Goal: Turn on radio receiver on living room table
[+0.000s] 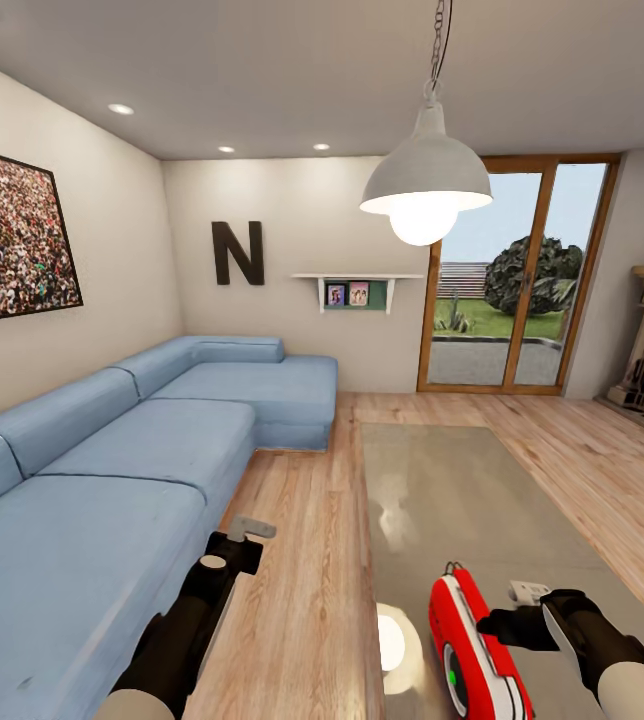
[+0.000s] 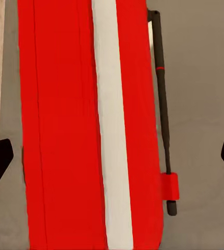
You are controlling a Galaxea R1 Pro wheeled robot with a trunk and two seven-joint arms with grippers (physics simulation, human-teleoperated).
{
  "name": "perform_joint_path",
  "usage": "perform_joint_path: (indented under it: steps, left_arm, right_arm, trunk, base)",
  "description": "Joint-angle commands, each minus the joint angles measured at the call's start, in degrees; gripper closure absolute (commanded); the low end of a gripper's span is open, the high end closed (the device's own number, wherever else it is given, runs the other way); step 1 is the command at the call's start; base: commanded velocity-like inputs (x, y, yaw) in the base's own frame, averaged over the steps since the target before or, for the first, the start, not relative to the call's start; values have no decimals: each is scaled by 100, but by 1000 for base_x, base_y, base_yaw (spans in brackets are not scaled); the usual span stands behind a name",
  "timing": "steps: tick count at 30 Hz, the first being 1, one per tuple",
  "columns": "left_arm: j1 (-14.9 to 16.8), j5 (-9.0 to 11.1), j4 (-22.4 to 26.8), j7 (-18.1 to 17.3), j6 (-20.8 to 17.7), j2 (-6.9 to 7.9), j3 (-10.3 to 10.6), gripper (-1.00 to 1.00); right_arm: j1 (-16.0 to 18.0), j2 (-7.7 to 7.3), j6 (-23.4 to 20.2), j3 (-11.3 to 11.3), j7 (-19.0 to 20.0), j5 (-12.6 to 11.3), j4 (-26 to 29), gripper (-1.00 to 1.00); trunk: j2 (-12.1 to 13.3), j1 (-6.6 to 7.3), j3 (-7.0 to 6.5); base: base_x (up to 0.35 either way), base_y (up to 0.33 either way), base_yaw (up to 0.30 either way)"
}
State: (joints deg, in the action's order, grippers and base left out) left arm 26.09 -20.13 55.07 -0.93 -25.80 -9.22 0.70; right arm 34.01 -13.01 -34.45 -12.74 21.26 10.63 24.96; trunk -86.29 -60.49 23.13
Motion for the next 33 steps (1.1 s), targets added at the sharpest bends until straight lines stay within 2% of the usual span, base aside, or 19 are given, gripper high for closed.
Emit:
perform_joint_path:
  steps: [1,6,33]
  left_arm:
    - [-1,-2,2,-2,2,11,0,100]
    - [0,-8,3,12,8,56,1,100]
    - [1,-17,3,13,5,59,14,100]
  right_arm:
    - [0,0,0,0,-1,0,0,-100]
    - [0,0,0,0,-3,0,0,-100]
    - [0,0,9,0,-7,9,0,-100]
  trunk:
    - [0,0,0]
    - [201,110,-90]
    - [1283,703,-574]
  base:
    - [0,0,0]
    - [0,0,0]
    - [0,0,0]
